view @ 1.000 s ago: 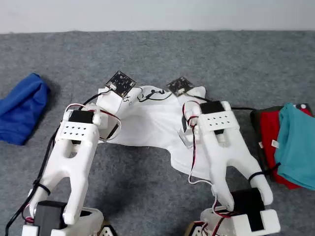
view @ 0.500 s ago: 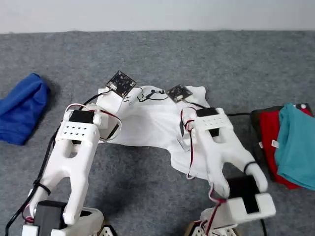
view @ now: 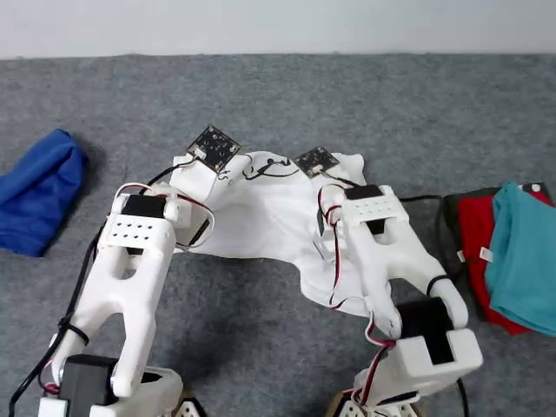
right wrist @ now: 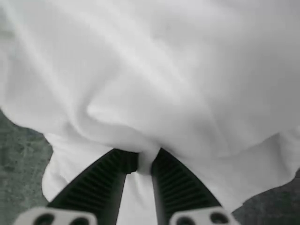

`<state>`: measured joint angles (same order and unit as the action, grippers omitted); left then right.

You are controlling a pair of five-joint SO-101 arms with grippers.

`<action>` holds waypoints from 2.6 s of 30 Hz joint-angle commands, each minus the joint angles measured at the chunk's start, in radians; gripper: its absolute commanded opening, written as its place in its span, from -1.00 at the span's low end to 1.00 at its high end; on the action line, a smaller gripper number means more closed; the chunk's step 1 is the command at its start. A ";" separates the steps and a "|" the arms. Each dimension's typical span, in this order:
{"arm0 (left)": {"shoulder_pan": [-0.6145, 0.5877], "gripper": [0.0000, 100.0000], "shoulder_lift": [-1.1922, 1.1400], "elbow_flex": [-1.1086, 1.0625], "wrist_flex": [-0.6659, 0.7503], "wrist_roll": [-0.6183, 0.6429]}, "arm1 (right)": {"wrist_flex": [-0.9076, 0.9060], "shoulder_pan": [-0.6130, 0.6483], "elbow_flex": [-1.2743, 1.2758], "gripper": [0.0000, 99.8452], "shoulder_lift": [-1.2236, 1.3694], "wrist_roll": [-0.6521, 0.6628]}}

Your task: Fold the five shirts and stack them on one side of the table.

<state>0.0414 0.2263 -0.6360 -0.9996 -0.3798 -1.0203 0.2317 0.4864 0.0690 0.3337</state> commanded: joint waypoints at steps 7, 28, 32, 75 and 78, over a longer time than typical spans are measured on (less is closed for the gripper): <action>0.009 -0.97 0.034 0.005 0.008 -0.011 | -0.269 -0.001 -0.054 -0.98 -0.249 0.000; 0.011 -0.97 0.034 -0.033 0.012 -0.009 | -0.196 -0.054 0.005 -0.69 -0.177 -0.023; 0.011 -0.97 0.034 -0.050 0.012 -0.009 | -0.137 0.013 0.002 -0.74 -0.162 -0.023; 0.003 -0.97 0.043 -0.002 -0.219 -0.018 | -0.682 -0.120 -0.107 -0.98 -0.638 0.206; 0.002 -0.97 0.043 -0.002 -0.218 -0.018 | -0.743 -0.127 -0.167 -0.98 -0.638 0.206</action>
<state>0.0445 0.2325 -0.6774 -1.2160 -0.3874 -1.7154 0.1151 0.3943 -0.5416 0.5332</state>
